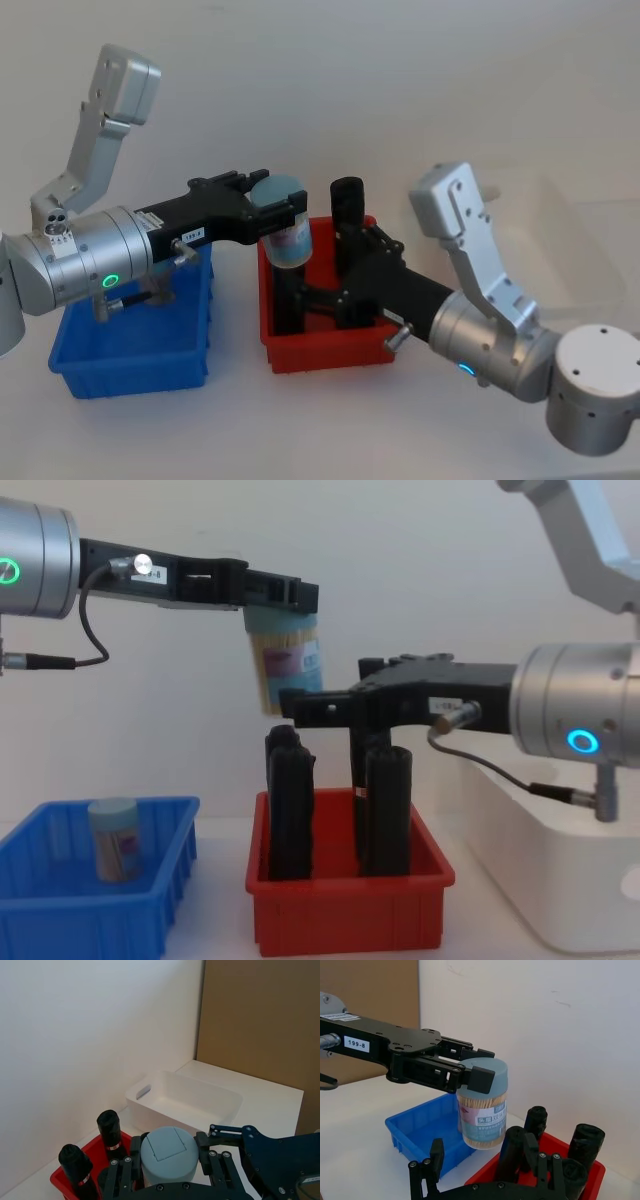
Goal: Pick the cotton swabs from the blue box and place them into the white box.
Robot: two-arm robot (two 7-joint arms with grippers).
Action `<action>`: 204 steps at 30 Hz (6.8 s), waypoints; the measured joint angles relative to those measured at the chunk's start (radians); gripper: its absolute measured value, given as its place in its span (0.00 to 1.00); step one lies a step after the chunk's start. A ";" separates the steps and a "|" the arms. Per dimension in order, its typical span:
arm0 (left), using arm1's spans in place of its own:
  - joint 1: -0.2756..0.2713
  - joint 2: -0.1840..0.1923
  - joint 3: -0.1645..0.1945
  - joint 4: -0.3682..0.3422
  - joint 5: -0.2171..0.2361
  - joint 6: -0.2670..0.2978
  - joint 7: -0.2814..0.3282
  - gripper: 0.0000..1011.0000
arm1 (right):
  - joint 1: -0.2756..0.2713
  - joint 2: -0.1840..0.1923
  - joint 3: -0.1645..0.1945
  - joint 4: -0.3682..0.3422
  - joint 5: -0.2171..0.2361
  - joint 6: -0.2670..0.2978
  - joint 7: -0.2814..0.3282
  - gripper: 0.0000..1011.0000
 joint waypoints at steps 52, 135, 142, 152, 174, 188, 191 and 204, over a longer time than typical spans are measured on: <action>0.000 0.000 0.000 0.000 0.000 0.000 0.000 0.99 | 0.146 -0.113 -0.052 0.202 -0.055 -0.027 -0.051 0.64; 0.000 0.000 0.000 0.000 0.000 0.000 0.000 0.99 | 0.197 0.047 0.135 0.496 0.108 0.018 -0.235 0.91; 0.000 0.000 0.000 0.000 0.000 0.000 0.000 0.99 | 0.196 0.047 0.136 0.496 0.112 -0.002 -0.235 0.99; 0.000 0.000 0.000 0.000 0.000 0.000 0.000 0.99 | 0.173 0.054 0.142 0.448 0.125 -0.062 -0.253 0.99; 0.002 0.000 0.000 0.000 0.001 -0.003 0.002 0.99 | 0.088 0.086 0.164 0.276 0.151 -0.173 -0.315 0.99; 0.060 -0.010 0.043 -0.002 0.061 -0.109 0.129 0.99 | -0.008 0.113 0.155 0.176 0.168 -0.179 -0.337 0.99; 0.079 -0.013 0.058 -0.003 0.081 -0.144 0.171 0.99 | -0.037 0.121 0.152 0.146 0.173 -0.182 -0.343 0.99; 0.157 -0.027 0.115 -0.007 0.162 -0.289 0.342 0.99 | -0.162 0.157 0.140 0.017 0.196 -0.191 -0.371 0.99</action>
